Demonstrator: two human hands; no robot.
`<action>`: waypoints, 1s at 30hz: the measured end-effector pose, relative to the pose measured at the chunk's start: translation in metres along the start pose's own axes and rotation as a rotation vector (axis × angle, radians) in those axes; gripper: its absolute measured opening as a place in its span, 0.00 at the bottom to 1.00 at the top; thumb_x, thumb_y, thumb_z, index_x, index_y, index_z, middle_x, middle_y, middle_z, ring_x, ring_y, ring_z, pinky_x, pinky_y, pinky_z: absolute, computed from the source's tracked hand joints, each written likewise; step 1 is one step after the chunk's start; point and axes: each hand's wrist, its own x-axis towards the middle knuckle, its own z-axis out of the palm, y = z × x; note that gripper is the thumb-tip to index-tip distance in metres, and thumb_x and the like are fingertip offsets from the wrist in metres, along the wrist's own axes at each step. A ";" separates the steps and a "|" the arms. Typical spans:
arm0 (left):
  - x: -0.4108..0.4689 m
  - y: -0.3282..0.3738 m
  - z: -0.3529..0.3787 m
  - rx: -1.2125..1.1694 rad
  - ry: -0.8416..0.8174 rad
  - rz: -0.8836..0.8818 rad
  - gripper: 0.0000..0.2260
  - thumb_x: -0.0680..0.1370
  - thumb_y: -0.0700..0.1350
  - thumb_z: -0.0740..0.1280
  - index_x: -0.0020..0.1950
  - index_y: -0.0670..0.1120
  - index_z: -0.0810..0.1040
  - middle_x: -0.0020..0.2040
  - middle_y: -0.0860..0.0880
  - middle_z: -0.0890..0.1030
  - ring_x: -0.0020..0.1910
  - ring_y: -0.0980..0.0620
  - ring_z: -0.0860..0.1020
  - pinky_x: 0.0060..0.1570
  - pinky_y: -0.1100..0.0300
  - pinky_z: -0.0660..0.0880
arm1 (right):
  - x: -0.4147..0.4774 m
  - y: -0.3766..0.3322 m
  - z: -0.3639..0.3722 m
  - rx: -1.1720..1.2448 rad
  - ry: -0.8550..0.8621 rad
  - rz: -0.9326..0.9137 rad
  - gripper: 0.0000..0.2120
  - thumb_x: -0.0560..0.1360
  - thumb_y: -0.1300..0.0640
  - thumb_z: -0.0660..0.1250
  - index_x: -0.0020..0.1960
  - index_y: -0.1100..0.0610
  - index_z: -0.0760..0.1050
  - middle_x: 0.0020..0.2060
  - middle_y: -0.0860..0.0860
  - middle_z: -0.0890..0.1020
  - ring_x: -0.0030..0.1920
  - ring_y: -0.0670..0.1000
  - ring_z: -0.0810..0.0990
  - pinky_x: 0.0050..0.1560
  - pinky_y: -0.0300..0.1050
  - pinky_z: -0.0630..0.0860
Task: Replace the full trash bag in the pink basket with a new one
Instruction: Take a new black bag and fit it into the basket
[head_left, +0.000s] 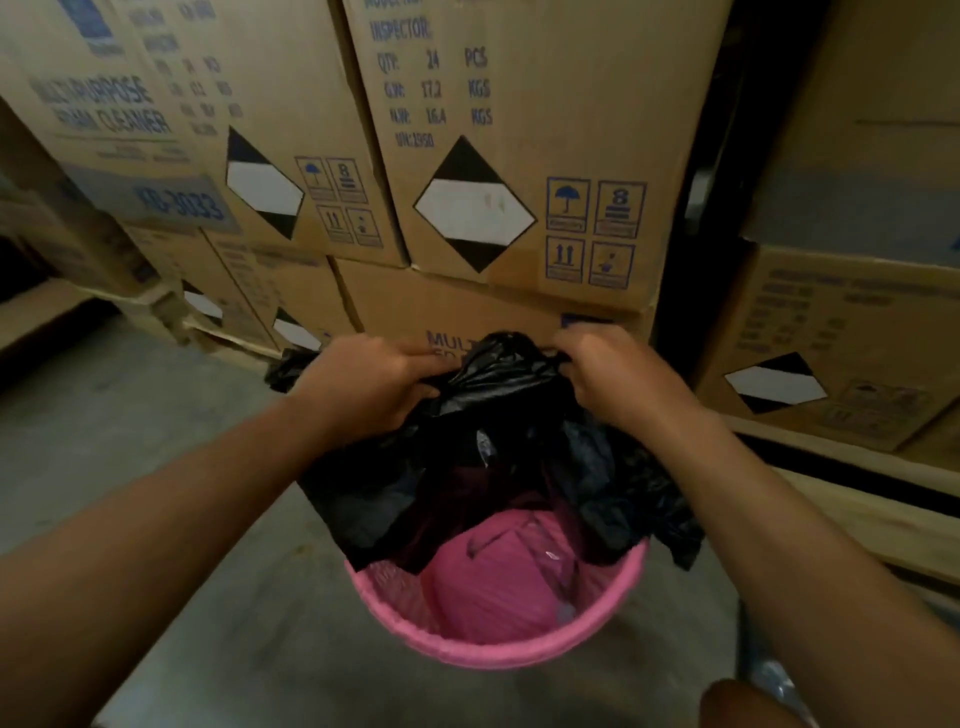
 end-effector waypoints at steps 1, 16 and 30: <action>-0.005 -0.002 0.004 0.034 -0.017 0.026 0.19 0.77 0.53 0.67 0.68 0.56 0.76 0.55 0.51 0.84 0.42 0.42 0.83 0.30 0.54 0.77 | -0.004 -0.005 0.006 -0.005 -0.042 -0.029 0.19 0.75 0.66 0.64 0.64 0.53 0.78 0.57 0.57 0.82 0.58 0.62 0.79 0.53 0.54 0.78; -0.009 -0.006 0.051 -0.475 -0.070 -0.430 0.19 0.68 0.57 0.77 0.58 0.57 0.82 0.51 0.48 0.86 0.52 0.43 0.82 0.45 0.54 0.77 | -0.025 -0.029 0.030 0.157 -0.113 0.336 0.16 0.76 0.63 0.63 0.62 0.52 0.72 0.59 0.59 0.79 0.59 0.62 0.77 0.47 0.48 0.72; -0.014 -0.011 0.069 -0.972 -0.196 -0.485 0.05 0.74 0.50 0.71 0.41 0.52 0.85 0.40 0.53 0.85 0.44 0.52 0.82 0.51 0.54 0.76 | -0.041 -0.025 0.024 0.323 -0.263 0.346 0.23 0.67 0.60 0.80 0.58 0.51 0.75 0.59 0.49 0.78 0.60 0.52 0.76 0.61 0.47 0.74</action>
